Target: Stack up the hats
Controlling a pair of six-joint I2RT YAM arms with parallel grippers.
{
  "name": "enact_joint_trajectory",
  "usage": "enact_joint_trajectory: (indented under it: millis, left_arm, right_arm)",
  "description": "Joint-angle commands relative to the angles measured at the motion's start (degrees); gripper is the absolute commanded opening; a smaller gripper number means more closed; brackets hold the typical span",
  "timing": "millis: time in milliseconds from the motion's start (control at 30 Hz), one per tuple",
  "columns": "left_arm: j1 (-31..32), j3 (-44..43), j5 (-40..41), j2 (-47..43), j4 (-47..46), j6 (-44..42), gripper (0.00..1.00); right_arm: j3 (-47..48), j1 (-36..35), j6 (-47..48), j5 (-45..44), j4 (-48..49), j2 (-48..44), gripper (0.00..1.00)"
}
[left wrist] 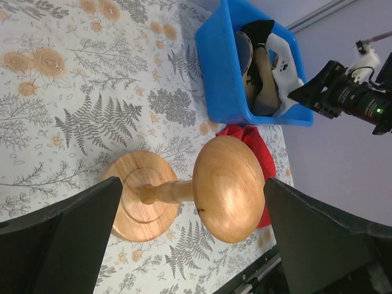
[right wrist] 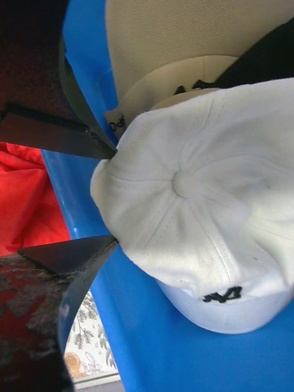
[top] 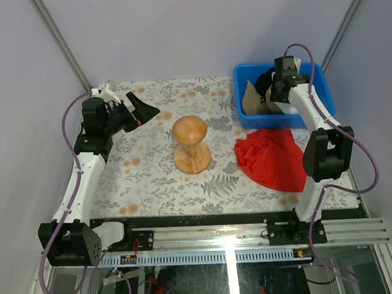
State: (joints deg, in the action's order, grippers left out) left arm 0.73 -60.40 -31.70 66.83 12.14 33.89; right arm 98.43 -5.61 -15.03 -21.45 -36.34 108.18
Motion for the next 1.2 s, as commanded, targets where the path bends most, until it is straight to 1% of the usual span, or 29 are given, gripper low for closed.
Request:
enact_joint_trajectory:
  millis: [0,67,100,167,267,300,400,467,567,633,733,833,967,1067,1167]
  left_arm:
    - [0.2,-3.7,-0.6,-0.7,1.8,-1.3,1.00]
    - [0.2,-4.5,-1.2,-0.6,2.9,-2.2,1.00]
    - [0.2,-4.8,-1.8,-0.6,3.0,-2.2,1.00]
    - [0.2,-6.0,-2.4,-0.3,3.8,-1.9,1.00]
    - [0.4,-8.0,-2.9,0.1,4.4,-1.3,1.00]
    - [0.5,-8.8,-2.9,0.3,4.9,-1.3,1.00]
    - [1.7,-12.3,-2.6,1.5,6.8,-1.4,1.00]
    - [4.1,-16.1,-1.7,3.0,9.2,-2.0,1.00]
    - [11.3,-23.9,3.5,6.3,14.8,-4.6,1.00]
    - [15.7,-27.5,7.1,8.1,16.5,-5.1,1.00]
    - [19.6,-30.4,9.7,9.8,16.5,-3.0,1.00]
    - [22.2,-32.5,11.9,10.6,16.3,-0.8,1.00]
    - [25.3,-35.9,13.2,11.7,14.4,5.0,1.00]
    - [28.6,-38.6,16.4,13.0,13.6,7.6,1.00]
    - [30.9,-40.4,17.8,14.2,11.3,9.8,1.00]
  right_arm:
    - [6.6,0.4,1.6,-5.5,4.1,0.7,0.59]
    - [8.7,0.4,1.9,-5.5,3.5,3.0,0.57]
    - [9.5,0.5,1.7,-5.5,3.2,3.8,0.51]
    - [10.7,0.6,1.7,-5.5,2.7,4.7,0.30]
    - [11.1,0.5,1.7,-4.5,2.5,4.5,0.03]
    - [11.1,0.5,1.7,-4.2,2.4,4.0,0.00]
    - [10.4,0.6,1.7,-3.7,2.2,1.0,0.00]
    - [10.1,0.6,1.0,-2.8,1.6,-2.1,0.00]
    - [11.0,0.5,-0.8,0.7,0.9,-7.6,0.00]
    - [12.1,0.5,-2.3,3.4,0.4,-10.8,0.00]
    - [14.0,0.5,-5.8,7.6,-1.1,-15.1,0.00]
    - [14.4,0.6,-8.5,12.9,-1.4,-18.3,0.00]
    - [12.8,0.5,-12.3,20.9,0.2,-22.3,0.00]
    - [9.3,0.4,-14.6,27.9,3.4,-25.7,0.00]
    - [7.6,0.4,-15.8,33.2,4.5,-28.5,0.00]
